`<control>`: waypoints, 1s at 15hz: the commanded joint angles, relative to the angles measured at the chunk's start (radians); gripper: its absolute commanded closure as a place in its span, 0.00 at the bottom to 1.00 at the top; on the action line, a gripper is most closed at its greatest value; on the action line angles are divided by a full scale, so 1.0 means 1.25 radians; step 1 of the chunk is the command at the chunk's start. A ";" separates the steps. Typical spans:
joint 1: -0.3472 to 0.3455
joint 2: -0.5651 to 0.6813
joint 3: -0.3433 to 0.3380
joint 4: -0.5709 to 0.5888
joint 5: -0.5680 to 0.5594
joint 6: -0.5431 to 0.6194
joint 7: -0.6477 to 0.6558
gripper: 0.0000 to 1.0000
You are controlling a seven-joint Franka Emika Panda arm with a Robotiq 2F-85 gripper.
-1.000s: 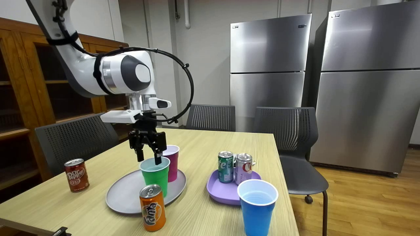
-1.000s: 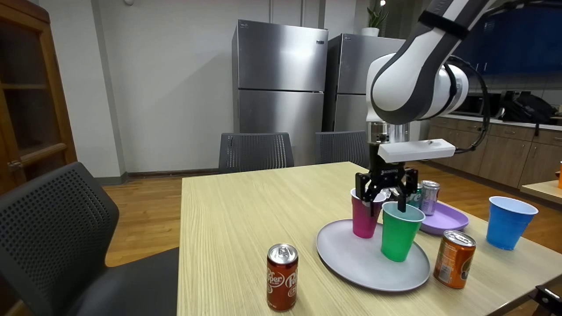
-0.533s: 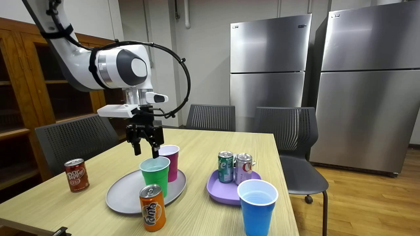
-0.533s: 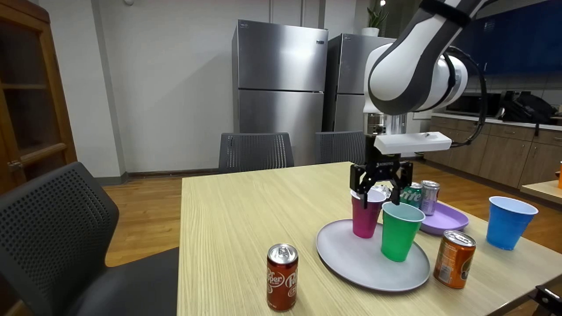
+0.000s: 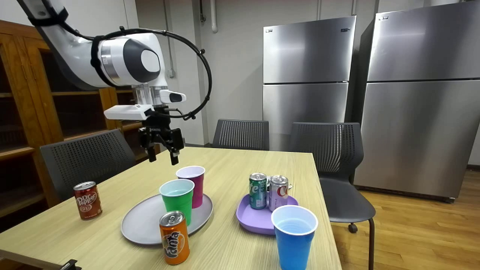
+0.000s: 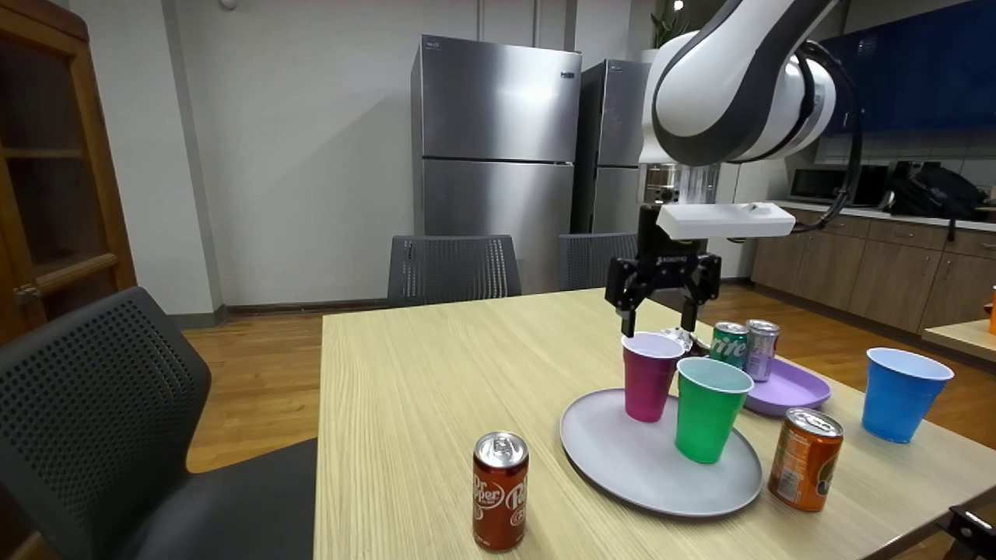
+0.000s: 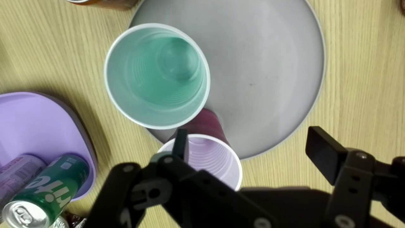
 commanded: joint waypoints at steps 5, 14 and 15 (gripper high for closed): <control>0.008 -0.077 0.029 -0.022 0.044 -0.019 -0.021 0.00; 0.070 -0.080 0.098 0.019 0.060 -0.028 -0.024 0.00; 0.079 -0.075 0.107 0.027 0.059 -0.031 -0.024 0.00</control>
